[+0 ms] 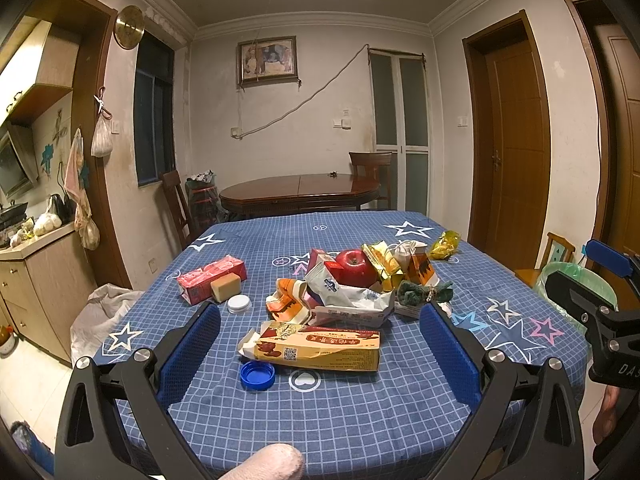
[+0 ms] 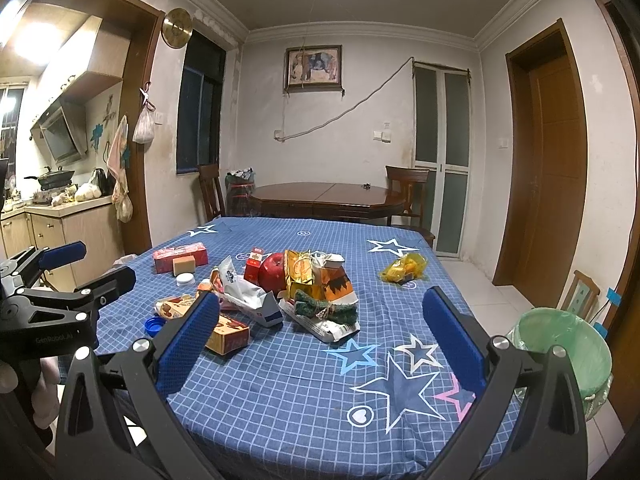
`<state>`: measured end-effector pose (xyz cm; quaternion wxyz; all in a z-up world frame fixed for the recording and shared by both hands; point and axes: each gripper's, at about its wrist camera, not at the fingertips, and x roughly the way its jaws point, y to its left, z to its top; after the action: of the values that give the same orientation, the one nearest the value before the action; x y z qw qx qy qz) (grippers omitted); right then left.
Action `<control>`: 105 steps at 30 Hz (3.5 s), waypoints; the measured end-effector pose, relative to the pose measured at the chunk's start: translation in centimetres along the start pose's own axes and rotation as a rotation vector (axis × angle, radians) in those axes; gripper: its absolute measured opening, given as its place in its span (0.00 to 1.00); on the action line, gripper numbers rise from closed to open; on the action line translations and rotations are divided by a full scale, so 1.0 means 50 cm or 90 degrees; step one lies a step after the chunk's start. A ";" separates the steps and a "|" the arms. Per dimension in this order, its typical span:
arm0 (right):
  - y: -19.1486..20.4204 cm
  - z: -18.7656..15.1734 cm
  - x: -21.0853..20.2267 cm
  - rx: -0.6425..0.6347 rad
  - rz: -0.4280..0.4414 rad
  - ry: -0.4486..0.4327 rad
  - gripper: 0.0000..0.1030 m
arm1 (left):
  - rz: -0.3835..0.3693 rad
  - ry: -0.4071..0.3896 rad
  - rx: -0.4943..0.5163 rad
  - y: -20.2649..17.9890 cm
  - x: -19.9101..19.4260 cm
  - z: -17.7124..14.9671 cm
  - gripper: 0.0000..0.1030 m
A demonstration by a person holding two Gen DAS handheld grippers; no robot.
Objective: Collect trash
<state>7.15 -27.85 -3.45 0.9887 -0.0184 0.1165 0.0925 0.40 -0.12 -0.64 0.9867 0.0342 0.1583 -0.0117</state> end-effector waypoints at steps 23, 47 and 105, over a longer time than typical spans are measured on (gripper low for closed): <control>0.008 -0.013 0.020 -0.025 0.017 0.030 0.95 | -0.018 0.044 -0.012 0.040 0.049 -0.010 0.96; -0.003 -0.092 0.197 -0.007 0.192 0.220 0.84 | -0.093 0.342 0.011 0.188 0.344 -0.151 0.51; -0.040 0.097 0.255 0.004 0.146 0.125 0.46 | -0.095 0.061 -0.018 0.061 0.188 0.056 0.40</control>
<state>20.82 -27.25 -1.69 0.9556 -0.0108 0.2141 0.2023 10.31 2.59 -0.76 0.9748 0.0091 0.2073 -0.0816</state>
